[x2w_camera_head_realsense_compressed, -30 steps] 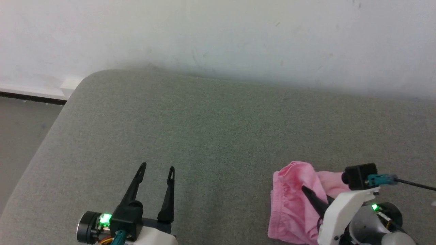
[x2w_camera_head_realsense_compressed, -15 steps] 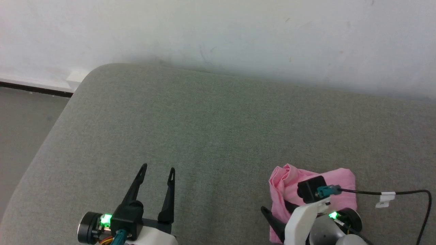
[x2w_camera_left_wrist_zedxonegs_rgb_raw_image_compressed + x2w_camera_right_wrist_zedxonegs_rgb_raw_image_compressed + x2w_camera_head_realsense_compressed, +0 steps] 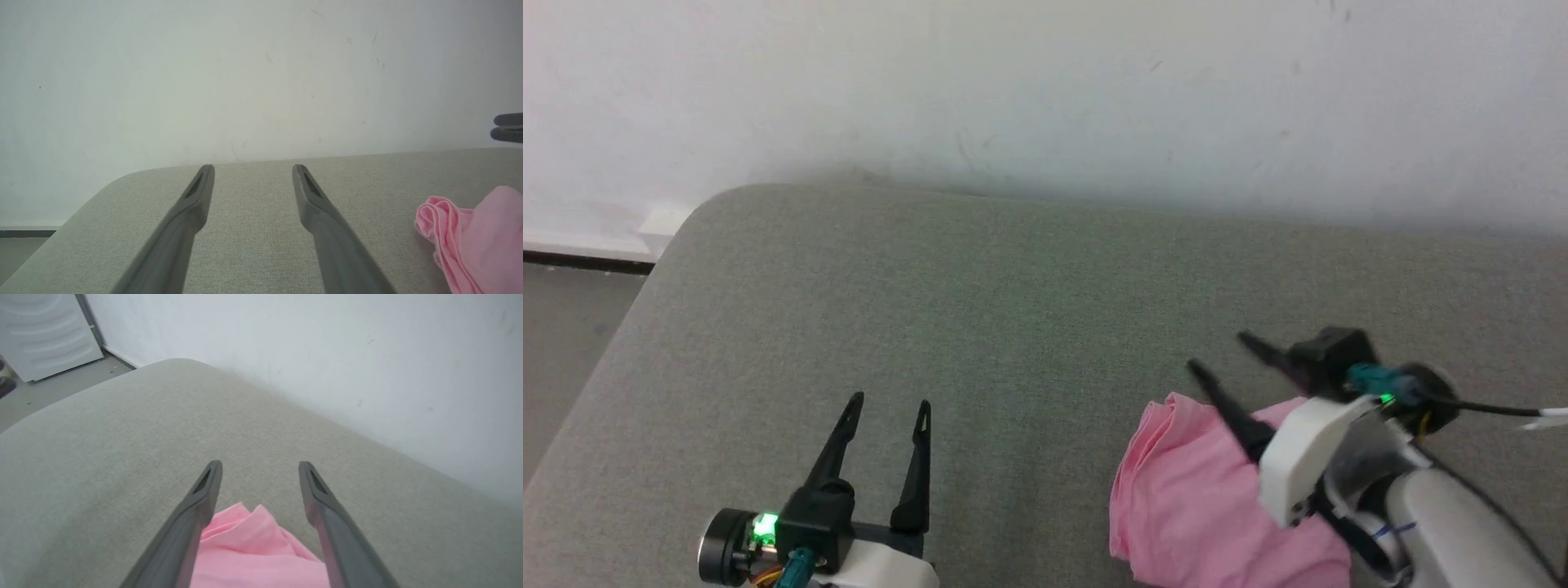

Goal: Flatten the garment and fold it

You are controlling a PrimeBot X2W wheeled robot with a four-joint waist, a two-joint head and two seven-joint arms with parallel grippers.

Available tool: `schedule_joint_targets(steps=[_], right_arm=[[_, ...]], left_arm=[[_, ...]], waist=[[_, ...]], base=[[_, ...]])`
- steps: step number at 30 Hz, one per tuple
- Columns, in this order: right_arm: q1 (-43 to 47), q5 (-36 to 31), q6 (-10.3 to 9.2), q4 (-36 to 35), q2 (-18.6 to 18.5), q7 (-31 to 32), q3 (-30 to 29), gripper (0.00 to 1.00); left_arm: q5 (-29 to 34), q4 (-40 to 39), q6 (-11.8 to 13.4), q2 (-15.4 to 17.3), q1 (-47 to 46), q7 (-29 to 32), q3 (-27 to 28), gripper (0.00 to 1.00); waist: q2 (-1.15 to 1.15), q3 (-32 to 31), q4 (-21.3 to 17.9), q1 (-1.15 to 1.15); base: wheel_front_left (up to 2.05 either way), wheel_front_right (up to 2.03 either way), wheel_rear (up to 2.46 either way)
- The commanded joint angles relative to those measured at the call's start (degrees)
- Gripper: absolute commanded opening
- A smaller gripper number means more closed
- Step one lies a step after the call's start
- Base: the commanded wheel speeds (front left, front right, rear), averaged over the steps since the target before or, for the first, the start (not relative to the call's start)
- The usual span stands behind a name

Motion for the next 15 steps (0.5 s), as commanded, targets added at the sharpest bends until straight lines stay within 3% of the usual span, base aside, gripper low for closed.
schedule_joint_targets(steps=[1, 4, 8, 15], right_arm=[[-2.03, -2.3, -0.05, -0.86, -2.63, -3.27, -2.4, 1.0], [-3.11, -6.76, -0.05, -1.33, -6.25, -8.59, -7.08, 1.0], [-1.53, -10.43, -0.05, -1.91, -7.61, -15.02, -15.11, 1.0], [7.18, -14.18, -0.05, -5.97, -3.52, -22.54, -24.74, 1.0]], left_arm=[[0.08, -0.31, -0.53, -0.3, 0.38, -0.27, 0.55, 1.0], [-0.41, -0.59, -0.84, -0.58, 0.15, -0.27, 1.13, 1.0], [-0.89, -0.92, -1.29, -1.04, -0.21, -0.27, 1.76, 1.0], [-0.81, -1.18, -2.04, -1.69, 0.29, -0.27, 1.99, 1.0]], waist=[[0.0, -0.53, -1.81, 0.0], [0.0, -0.45, -2.93, 0.0], [0.0, -0.17, -4.15, 0.0], [0.0, 0.38, -5.35, 0.0]], base=[[0.0, 0.0, 0.0], [0.0, 0.0, 0.0], [0.0, 0.0, 0.0], [0.0, 0.0, 0.0]])
